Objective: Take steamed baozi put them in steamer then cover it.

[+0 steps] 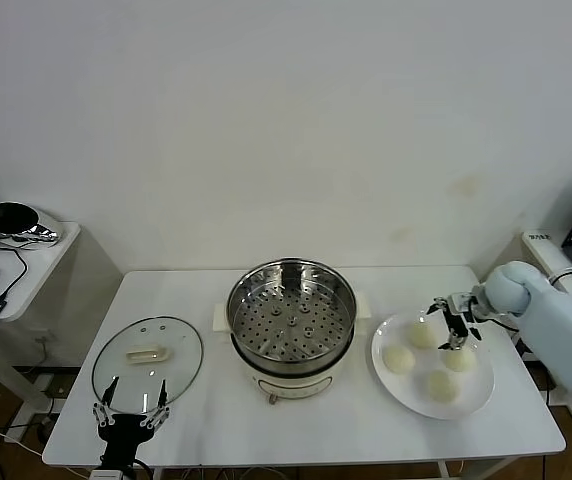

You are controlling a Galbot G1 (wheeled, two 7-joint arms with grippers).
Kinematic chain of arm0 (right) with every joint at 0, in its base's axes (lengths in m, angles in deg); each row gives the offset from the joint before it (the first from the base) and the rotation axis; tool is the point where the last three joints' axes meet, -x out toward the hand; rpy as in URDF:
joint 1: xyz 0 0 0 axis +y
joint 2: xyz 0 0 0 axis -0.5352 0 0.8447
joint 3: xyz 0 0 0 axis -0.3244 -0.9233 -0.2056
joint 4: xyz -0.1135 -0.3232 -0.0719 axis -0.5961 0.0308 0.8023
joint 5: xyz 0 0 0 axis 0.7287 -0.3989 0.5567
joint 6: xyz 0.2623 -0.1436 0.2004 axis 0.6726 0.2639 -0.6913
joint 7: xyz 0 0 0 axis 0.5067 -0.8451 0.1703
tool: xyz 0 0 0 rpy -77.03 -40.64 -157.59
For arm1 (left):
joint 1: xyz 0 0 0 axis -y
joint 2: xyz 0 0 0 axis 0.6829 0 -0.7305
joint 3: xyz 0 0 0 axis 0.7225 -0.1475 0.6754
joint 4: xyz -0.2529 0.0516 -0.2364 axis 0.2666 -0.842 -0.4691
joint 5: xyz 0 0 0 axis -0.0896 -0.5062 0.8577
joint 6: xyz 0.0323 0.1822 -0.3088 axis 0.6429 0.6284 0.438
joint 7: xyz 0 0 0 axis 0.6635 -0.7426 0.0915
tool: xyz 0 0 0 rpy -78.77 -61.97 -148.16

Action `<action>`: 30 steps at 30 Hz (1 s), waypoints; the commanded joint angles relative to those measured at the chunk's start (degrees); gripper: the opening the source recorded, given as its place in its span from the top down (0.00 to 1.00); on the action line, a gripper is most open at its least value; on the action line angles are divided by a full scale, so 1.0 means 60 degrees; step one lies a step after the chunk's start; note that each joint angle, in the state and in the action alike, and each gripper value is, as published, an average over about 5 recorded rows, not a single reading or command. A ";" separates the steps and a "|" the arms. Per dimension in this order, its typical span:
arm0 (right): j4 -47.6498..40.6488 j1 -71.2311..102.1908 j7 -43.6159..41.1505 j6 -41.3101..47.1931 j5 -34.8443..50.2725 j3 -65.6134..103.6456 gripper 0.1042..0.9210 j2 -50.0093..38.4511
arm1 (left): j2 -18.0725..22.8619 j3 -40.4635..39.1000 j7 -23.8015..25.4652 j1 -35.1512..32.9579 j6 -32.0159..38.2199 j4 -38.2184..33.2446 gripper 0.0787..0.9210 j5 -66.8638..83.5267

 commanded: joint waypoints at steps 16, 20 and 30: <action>-0.1277 -0.0443 -0.0204 0.0266 -0.0351 -0.0611 0.18 0.1016 | -0.0032 0.0159 0.0013 -0.0009 0.0028 0.0000 0.12 -0.0005; -0.1338 -0.0465 -0.0203 0.0316 -0.0397 -0.0601 0.25 0.1047 | -0.0033 0.0191 0.0012 -0.0017 0.0030 -0.0025 0.12 -0.0004; -0.1145 -0.0453 -0.0252 0.0364 -0.0241 -0.0700 0.38 0.0943 | -0.0044 0.0227 -0.0010 -0.0105 0.0110 -0.0073 0.12 0.0008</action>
